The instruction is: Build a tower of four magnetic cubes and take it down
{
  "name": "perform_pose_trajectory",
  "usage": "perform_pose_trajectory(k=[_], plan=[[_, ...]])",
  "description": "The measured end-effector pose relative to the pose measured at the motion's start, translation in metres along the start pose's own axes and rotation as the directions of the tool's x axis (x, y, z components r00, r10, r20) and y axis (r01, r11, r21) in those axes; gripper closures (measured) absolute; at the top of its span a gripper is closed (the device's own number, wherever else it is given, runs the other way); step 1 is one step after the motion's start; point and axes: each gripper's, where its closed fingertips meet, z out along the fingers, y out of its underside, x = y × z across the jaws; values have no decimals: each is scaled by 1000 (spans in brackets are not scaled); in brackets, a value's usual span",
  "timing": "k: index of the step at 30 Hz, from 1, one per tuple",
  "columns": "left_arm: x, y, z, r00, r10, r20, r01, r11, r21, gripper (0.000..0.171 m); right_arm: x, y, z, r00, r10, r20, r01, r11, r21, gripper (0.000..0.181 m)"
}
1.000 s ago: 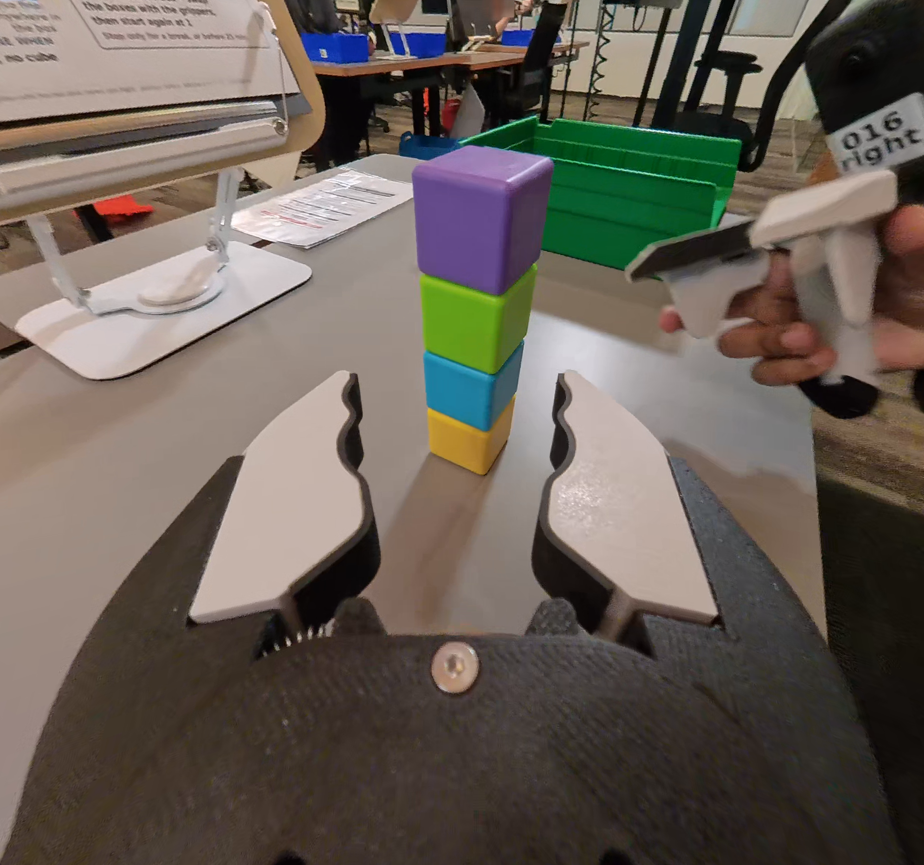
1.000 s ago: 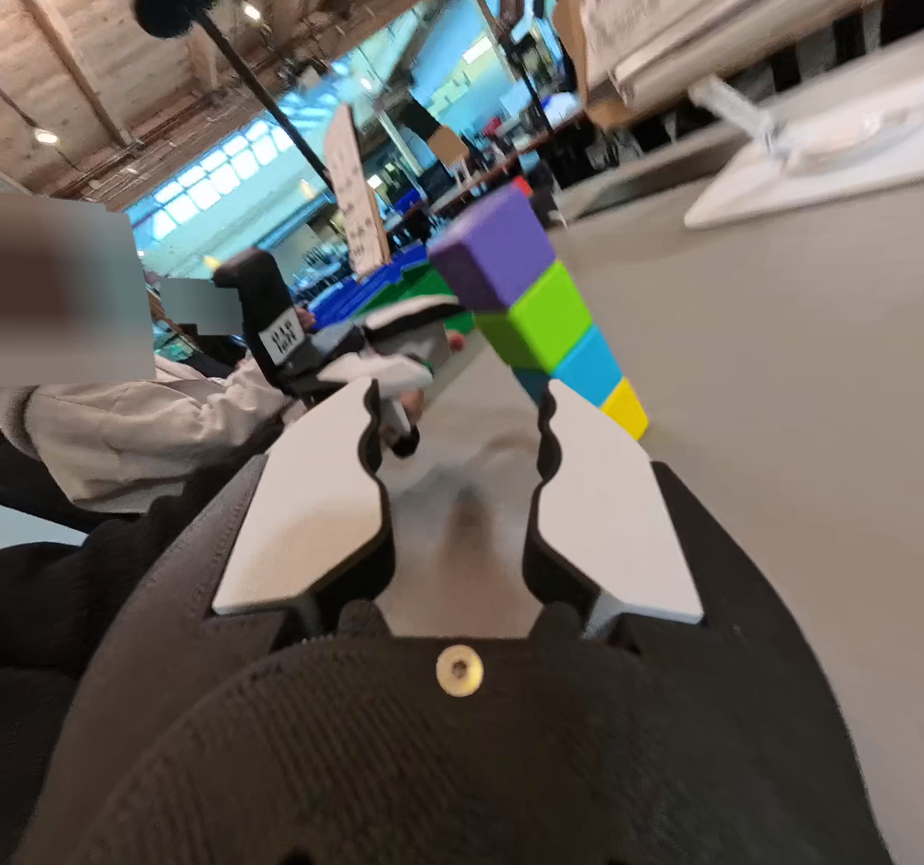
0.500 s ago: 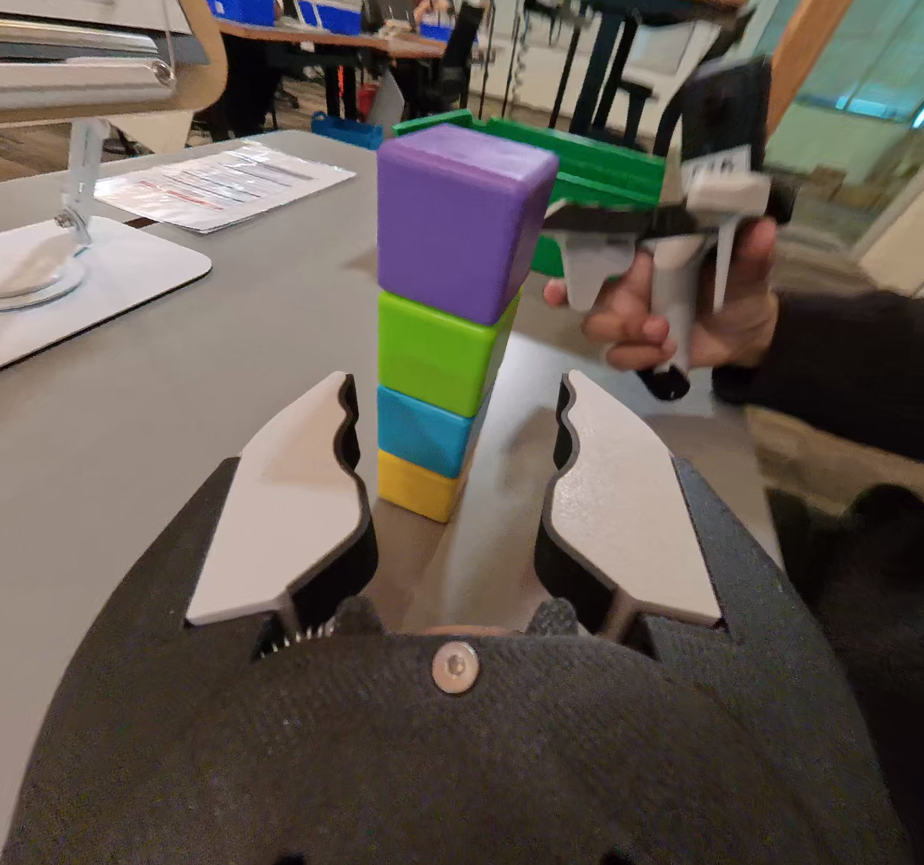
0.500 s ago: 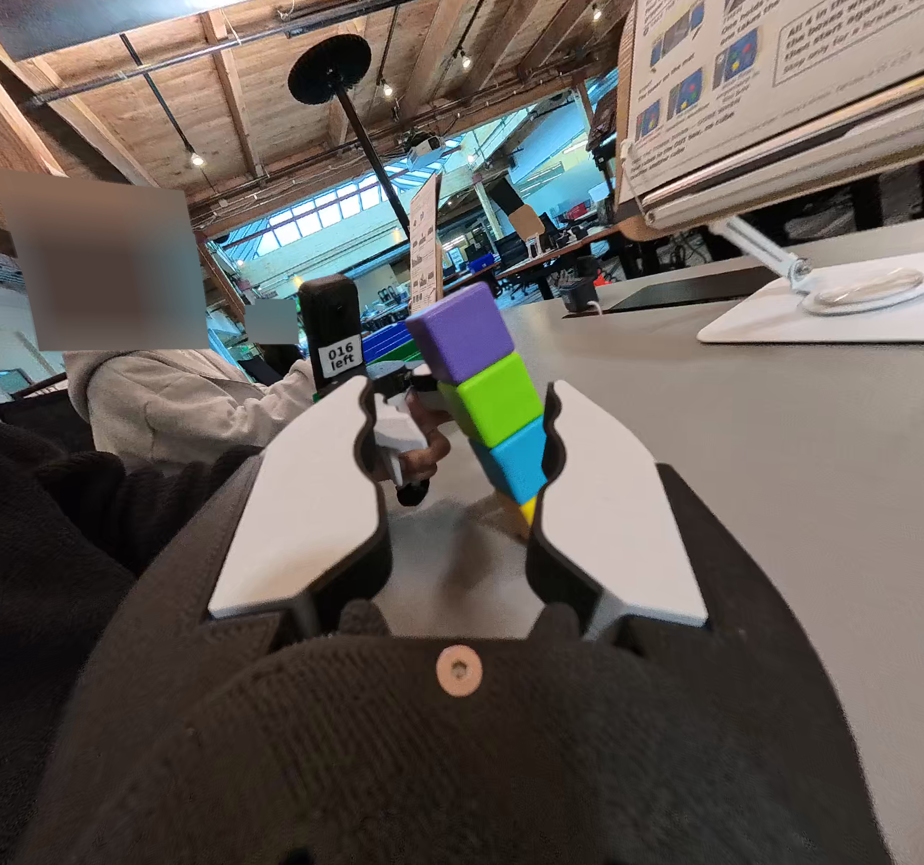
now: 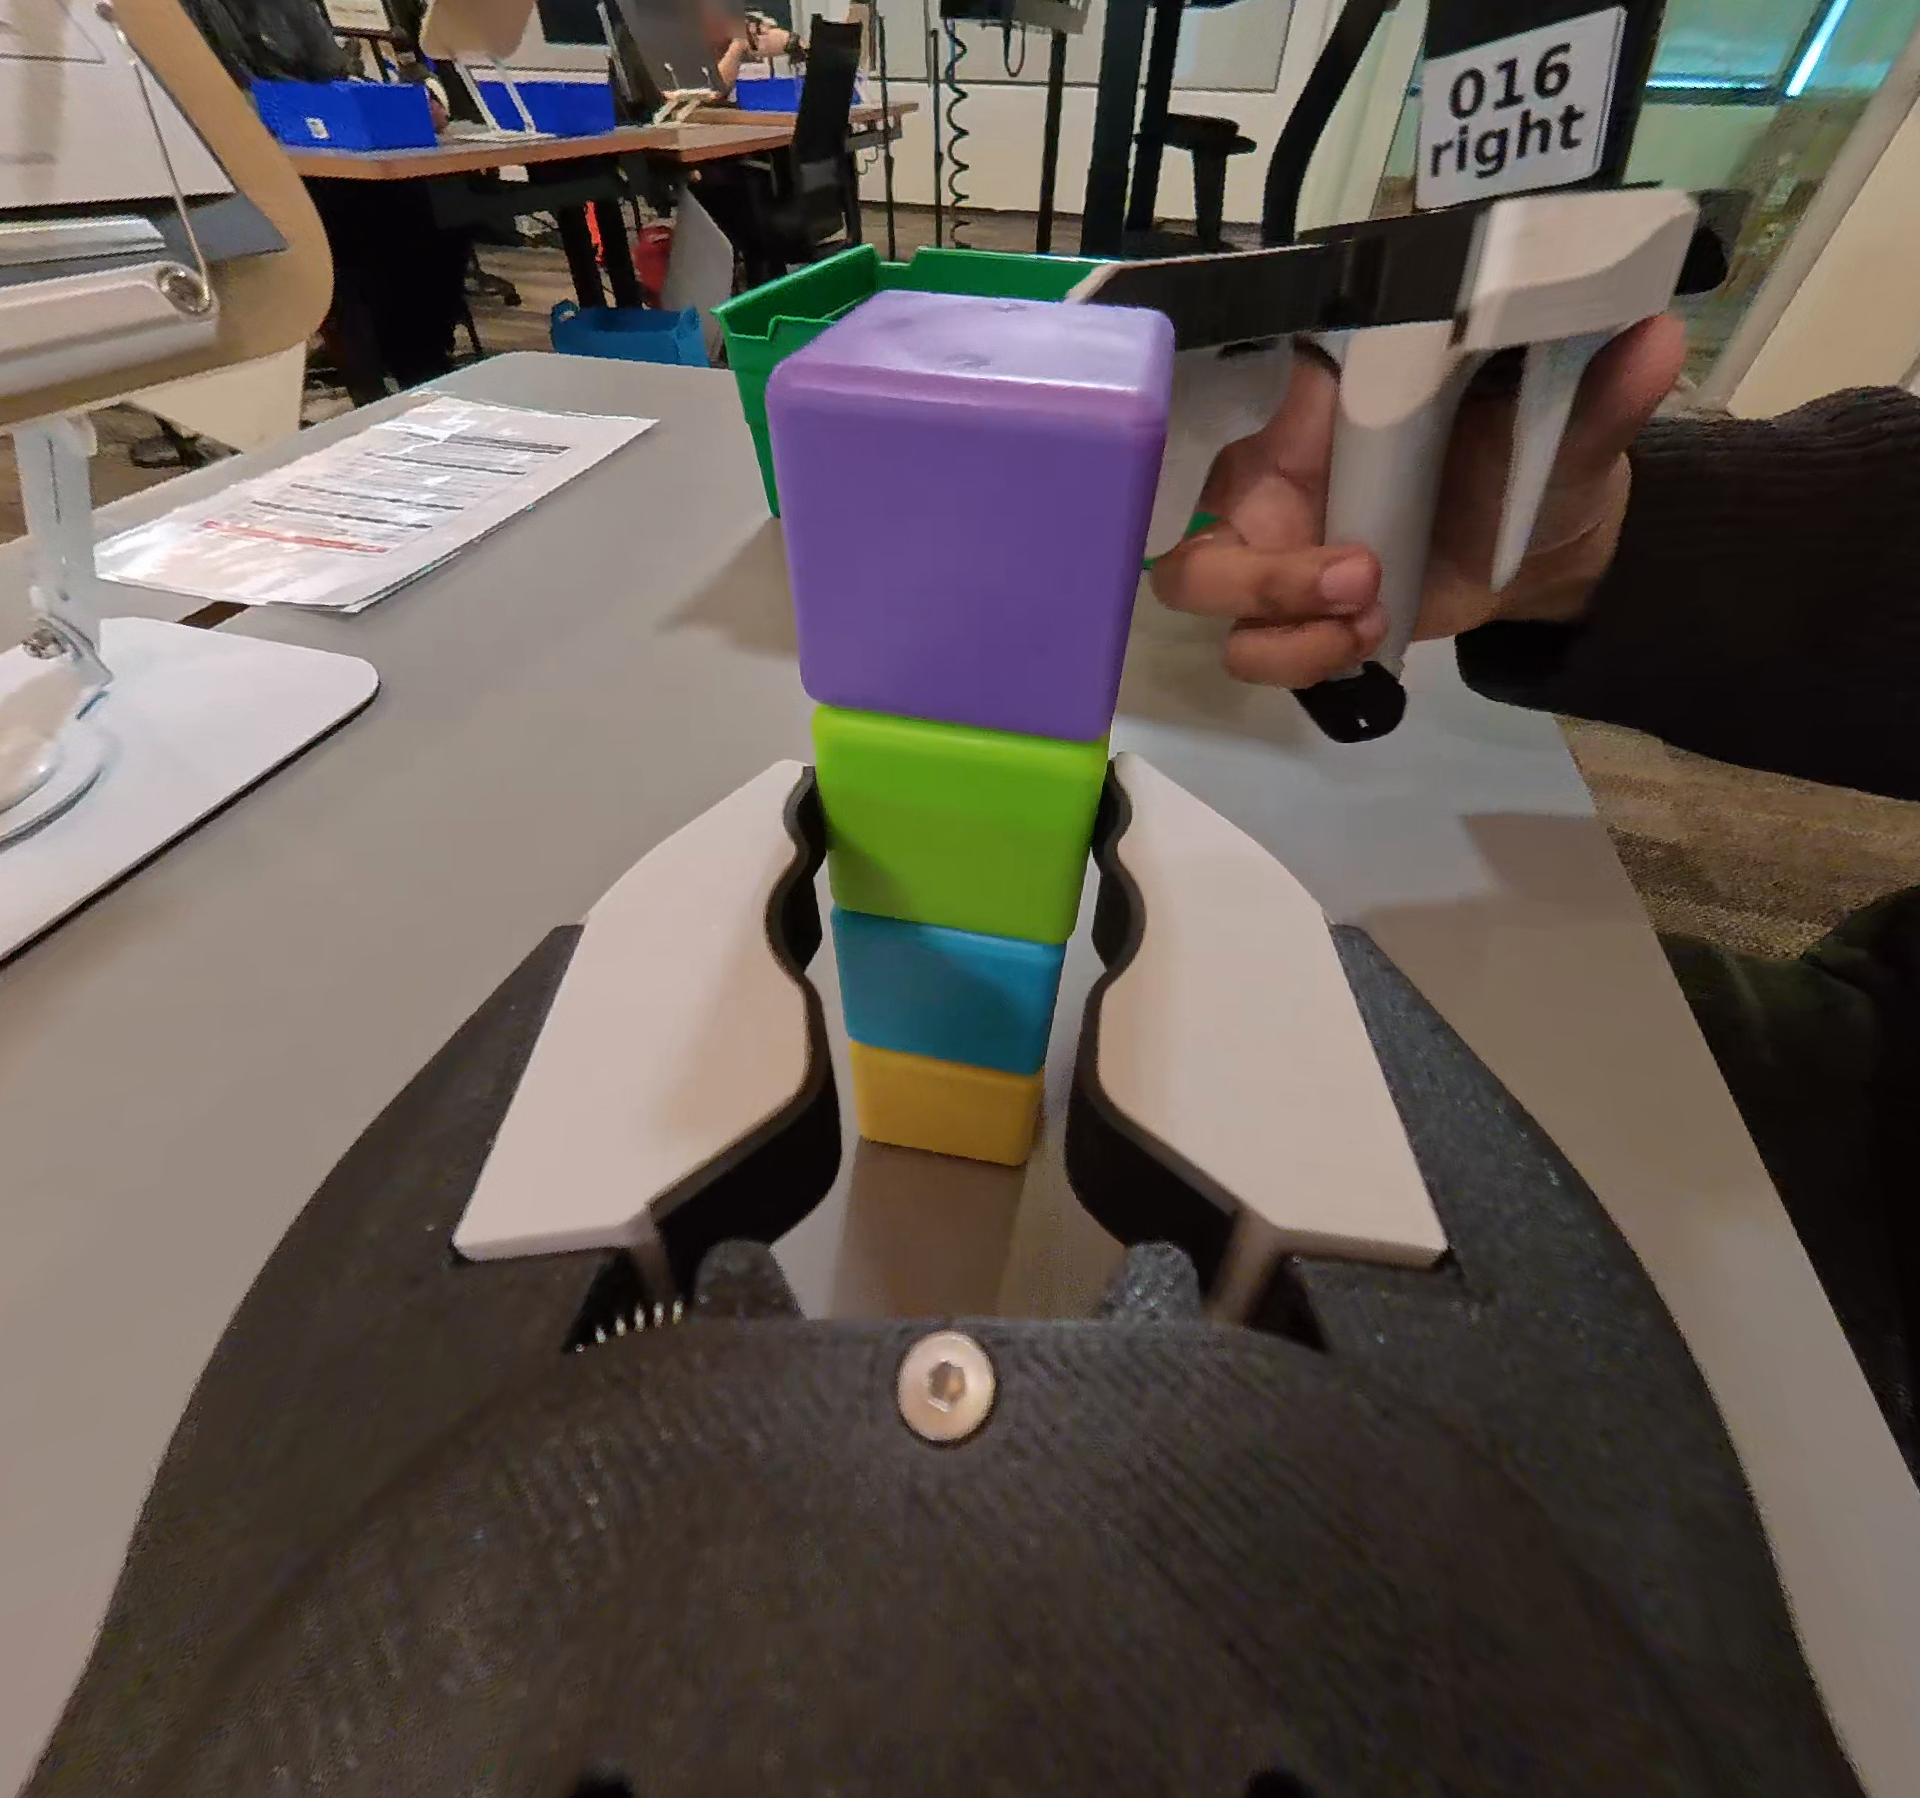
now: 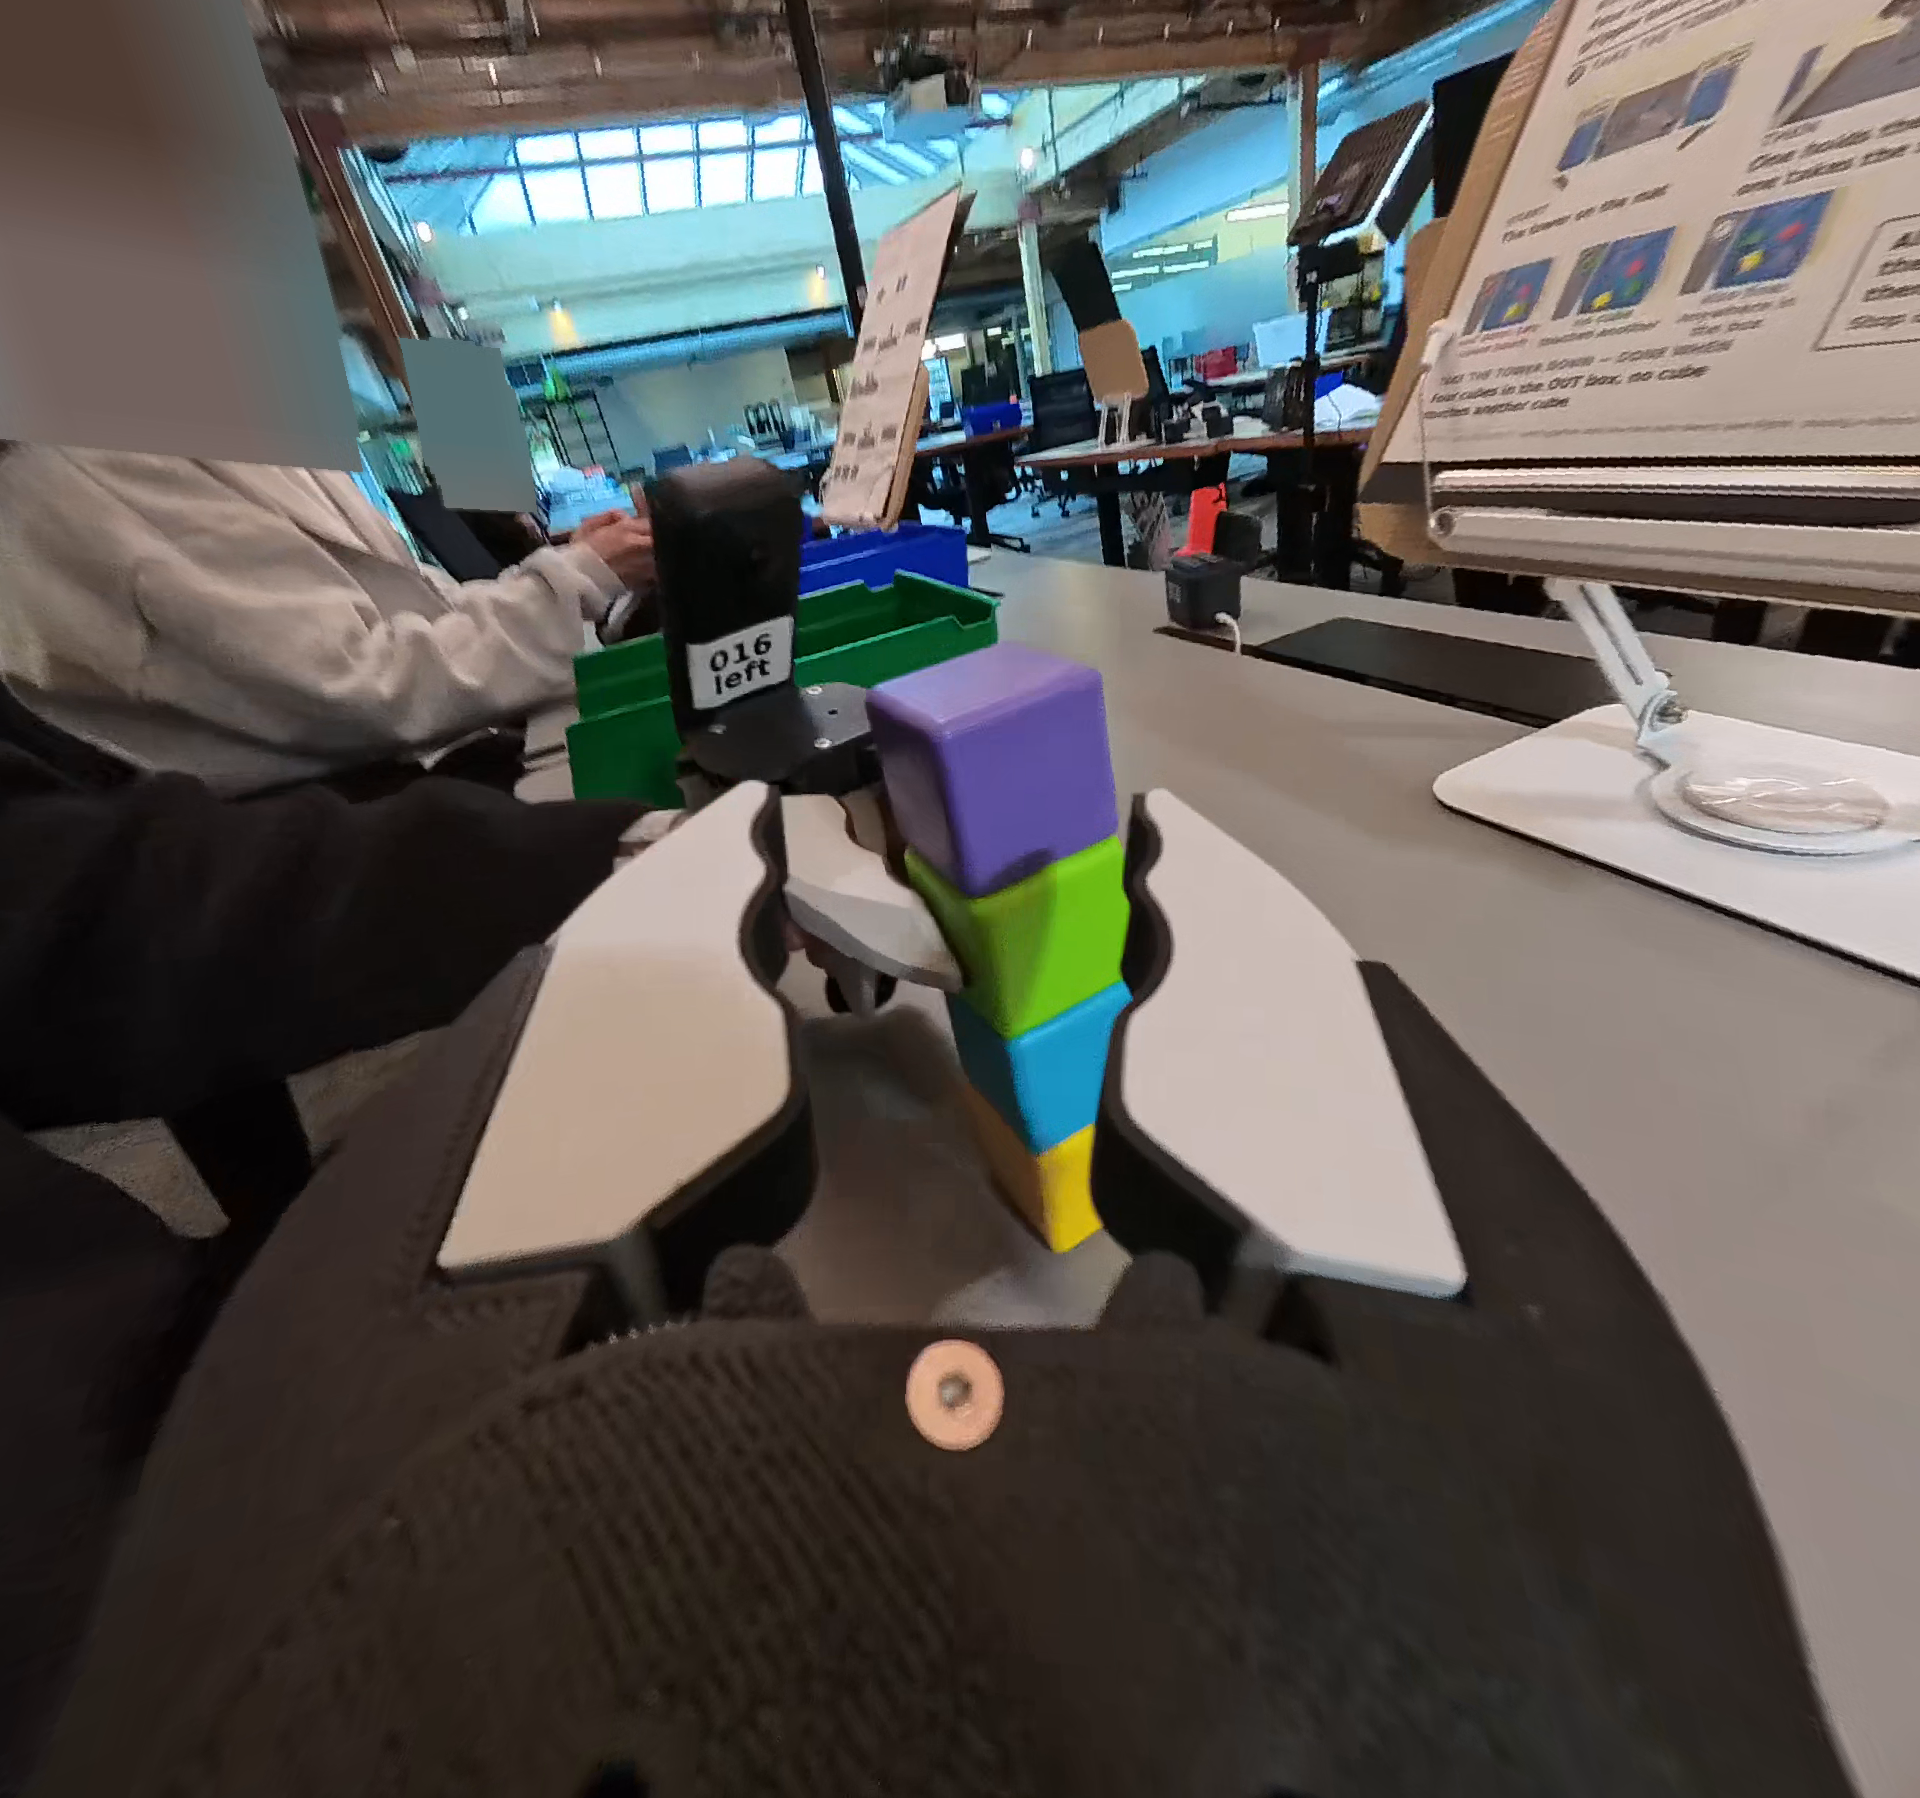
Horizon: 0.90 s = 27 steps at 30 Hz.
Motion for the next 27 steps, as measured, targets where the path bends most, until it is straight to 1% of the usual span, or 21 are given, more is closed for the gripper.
perform_pose_trajectory(k=[2,4,6,8,12,16,20,22,27], plan=[[6,0,0,1000,6,-16,-6,1000,3,119,-1,3,7,1000,-25,4,25,1000,-16,117],[14,1,1,998,-7,-62,7,1000,1,119,-2,5,12,999,-32,24,33,999,-26,117],[18,1,1,996,2,-89,-2,1000,-2,119,-3,12,15,997,-49,60,54,996,-73,116],[18,1,2,995,16,-100,-16,1000,-4,118,-3,19,19,993,-65,100,77,990,-120,118],[18,1,3,991,11,-136,-11,1000,3,118,1,19,25,985,-51,165,74,988,-133,120],[18,0,4,990,3,-142,-1,1000,12,118,4,23,32,972,-51,230,91,982,-166,122],[17,0,5,991,-2,-133,5,1000,17,118,1,25,38,957,-46,286,92,984,-150,125],[17,0,5,991,-12,-132,15,1000,21,118,0,25,39,955,-50,292,94,986,-137,130],[17,0,7,993,-1,-115,3,1000,11,118,1,25,38,954,-60,294,96,989,-112,130]])
